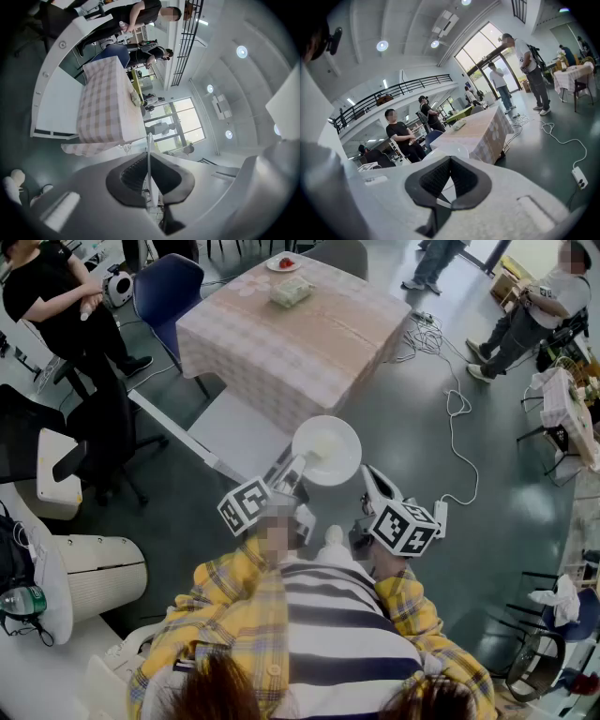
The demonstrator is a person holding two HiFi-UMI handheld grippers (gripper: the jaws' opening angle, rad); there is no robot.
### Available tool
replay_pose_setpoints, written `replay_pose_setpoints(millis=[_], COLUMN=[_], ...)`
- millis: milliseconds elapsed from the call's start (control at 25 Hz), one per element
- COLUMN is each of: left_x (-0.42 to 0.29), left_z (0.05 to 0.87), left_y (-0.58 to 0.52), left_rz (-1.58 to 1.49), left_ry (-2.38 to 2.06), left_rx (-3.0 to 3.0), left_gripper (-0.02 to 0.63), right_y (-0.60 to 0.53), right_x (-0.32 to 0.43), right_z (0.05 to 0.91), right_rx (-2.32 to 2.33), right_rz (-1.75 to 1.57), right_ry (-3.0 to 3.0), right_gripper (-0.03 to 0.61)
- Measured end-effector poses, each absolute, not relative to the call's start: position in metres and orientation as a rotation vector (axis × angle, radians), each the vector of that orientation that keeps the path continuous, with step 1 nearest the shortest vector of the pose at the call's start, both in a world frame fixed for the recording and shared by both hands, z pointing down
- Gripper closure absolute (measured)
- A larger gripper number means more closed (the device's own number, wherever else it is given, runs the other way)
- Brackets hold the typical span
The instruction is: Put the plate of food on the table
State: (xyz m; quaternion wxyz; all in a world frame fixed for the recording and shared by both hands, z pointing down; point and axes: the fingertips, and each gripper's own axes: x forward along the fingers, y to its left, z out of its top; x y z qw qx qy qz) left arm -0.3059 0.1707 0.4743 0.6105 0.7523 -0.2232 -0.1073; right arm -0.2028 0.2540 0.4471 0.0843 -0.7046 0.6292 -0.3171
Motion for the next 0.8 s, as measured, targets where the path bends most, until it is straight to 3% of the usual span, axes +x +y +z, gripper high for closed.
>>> replay_pose_setpoints(millis=[800], left_x=[-0.3063], left_z=[0.484], left_y=[0.1761], left_rz=[-0.249], left_ry=[-0.532], left_rx=[1.714], left_gripper=[0.614], right_y=[0.2526], right_x=[-0.206], right_z=[0.4509], right_rx=[-2.07], right_rz=[-0.995], right_ry=[1.861], right_gripper=[0.583])
